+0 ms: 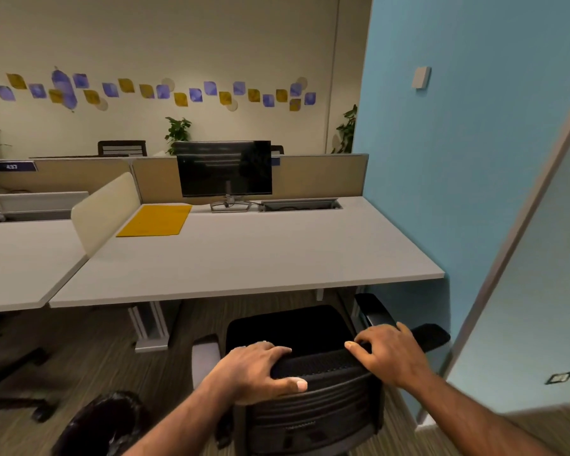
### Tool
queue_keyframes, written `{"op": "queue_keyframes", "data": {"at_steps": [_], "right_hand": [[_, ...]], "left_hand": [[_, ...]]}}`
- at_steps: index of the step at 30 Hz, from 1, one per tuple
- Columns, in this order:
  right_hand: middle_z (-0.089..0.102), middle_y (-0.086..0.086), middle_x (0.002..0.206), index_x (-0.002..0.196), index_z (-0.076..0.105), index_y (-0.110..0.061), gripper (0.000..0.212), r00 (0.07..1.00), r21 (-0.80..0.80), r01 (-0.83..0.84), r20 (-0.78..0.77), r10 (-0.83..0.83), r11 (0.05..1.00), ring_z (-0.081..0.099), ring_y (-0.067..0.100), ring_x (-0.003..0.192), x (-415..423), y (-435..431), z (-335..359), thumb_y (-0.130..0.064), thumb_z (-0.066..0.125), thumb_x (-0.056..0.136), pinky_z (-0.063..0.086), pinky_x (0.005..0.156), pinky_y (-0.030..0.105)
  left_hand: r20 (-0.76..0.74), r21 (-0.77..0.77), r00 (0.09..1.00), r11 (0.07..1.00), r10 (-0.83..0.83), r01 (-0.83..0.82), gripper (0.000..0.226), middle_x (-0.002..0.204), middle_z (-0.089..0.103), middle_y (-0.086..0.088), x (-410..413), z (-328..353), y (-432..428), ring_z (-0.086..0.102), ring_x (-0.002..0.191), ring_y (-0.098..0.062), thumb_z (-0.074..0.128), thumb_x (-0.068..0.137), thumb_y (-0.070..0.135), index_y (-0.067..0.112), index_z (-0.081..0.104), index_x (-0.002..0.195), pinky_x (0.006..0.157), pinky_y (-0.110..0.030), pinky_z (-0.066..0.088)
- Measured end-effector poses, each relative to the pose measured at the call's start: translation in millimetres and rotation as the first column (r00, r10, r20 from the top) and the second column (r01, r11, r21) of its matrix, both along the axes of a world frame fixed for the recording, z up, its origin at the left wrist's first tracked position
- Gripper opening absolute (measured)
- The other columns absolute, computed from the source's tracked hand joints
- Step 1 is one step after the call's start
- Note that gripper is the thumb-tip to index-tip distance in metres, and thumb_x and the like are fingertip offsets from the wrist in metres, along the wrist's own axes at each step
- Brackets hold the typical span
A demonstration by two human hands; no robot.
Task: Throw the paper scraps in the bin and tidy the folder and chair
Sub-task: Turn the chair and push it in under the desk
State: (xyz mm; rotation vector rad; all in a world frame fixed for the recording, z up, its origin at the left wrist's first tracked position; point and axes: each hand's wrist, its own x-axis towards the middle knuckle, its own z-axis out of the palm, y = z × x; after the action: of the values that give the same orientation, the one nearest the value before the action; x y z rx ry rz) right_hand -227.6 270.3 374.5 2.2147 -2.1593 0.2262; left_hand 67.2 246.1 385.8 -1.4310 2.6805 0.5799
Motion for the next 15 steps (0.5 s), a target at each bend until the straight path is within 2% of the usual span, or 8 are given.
{"op": "queue_keyframes", "data": {"at_steps": [3,5,7,10,13,15], "right_hand": [[0.063,-0.019,0.117,0.115,0.064,-0.037,0.07,1.0,0.025,0.018,-0.009,-0.017,1.0,0.05,0.006,0.122,4,-12,-4,-0.078,0.019,0.081,0.019,0.116,0.055],[0.062,-0.017,0.121,0.117,0.063,-0.037,0.071,1.0,0.03,0.022,-0.008,-0.022,0.999,0.049,0.007,0.125,6,-19,-4,-0.078,0.018,0.081,0.017,0.116,0.055],[0.068,-0.014,0.109,0.11,0.067,-0.035,0.071,1.0,0.033,0.02,-0.006,-0.02,0.999,0.058,0.008,0.111,9,-26,-1,-0.077,0.017,0.082,0.028,0.113,0.052],[0.071,-0.007,0.075,0.086,0.072,-0.031,0.074,1.0,0.042,0.0,-0.03,0.002,0.999,0.063,0.009,0.075,16,-35,4,-0.076,0.014,0.083,0.045,0.092,0.041],[0.068,-0.005,0.067,0.077,0.071,-0.026,0.074,0.999,0.035,-0.006,-0.041,0.008,0.999,0.062,0.011,0.067,22,-42,6,-0.076,0.016,0.083,0.049,0.08,0.036],[0.067,-0.005,0.066,0.076,0.07,-0.025,0.073,0.999,0.034,0.0,-0.045,0.001,0.999,0.062,0.012,0.066,28,-47,7,-0.075,0.018,0.084,0.049,0.077,0.035]], "left_hand": [[0.039,-0.014,0.999,0.999,0.031,-0.031,0.111,0.143,0.048,0.001,1,0,-12,0.046,0.128,-0.018,0.02,0.06,0.1,0.032,0.033,0.147,0.107,-0.044,0.036],[0.047,0.004,0.998,0.999,0.046,-0.047,0.111,0.143,0.048,0.002,1,2,-20,0.047,0.127,-0.018,0.02,0.06,0.1,0.032,0.035,0.146,0.104,-0.044,0.038],[0.046,0.003,0.998,0.999,0.048,-0.048,0.104,0.14,0.051,0.004,0,3,-27,0.051,0.124,-0.018,0.022,0.063,0.097,0.033,0.039,0.144,0.098,-0.042,0.043],[0.01,-0.034,1.0,0.999,0.0,0.001,0.081,0.127,0.061,0.005,-3,2,-34,0.058,0.109,-0.017,0.025,0.075,0.086,0.035,0.047,0.134,0.088,-0.041,0.049],[-0.024,-0.106,1.0,0.994,0.007,-0.01,0.072,0.113,0.066,0.009,-4,-4,-41,0.061,0.098,-0.014,0.026,0.077,0.082,0.034,0.053,0.124,0.082,-0.039,0.051],[-0.016,-0.162,0.999,0.986,0.039,-0.041,0.083,0.106,0.067,0.011,-2,-6,-48,0.062,0.095,-0.014,0.023,0.07,0.093,0.034,0.057,0.118,0.081,-0.04,0.051]]}}
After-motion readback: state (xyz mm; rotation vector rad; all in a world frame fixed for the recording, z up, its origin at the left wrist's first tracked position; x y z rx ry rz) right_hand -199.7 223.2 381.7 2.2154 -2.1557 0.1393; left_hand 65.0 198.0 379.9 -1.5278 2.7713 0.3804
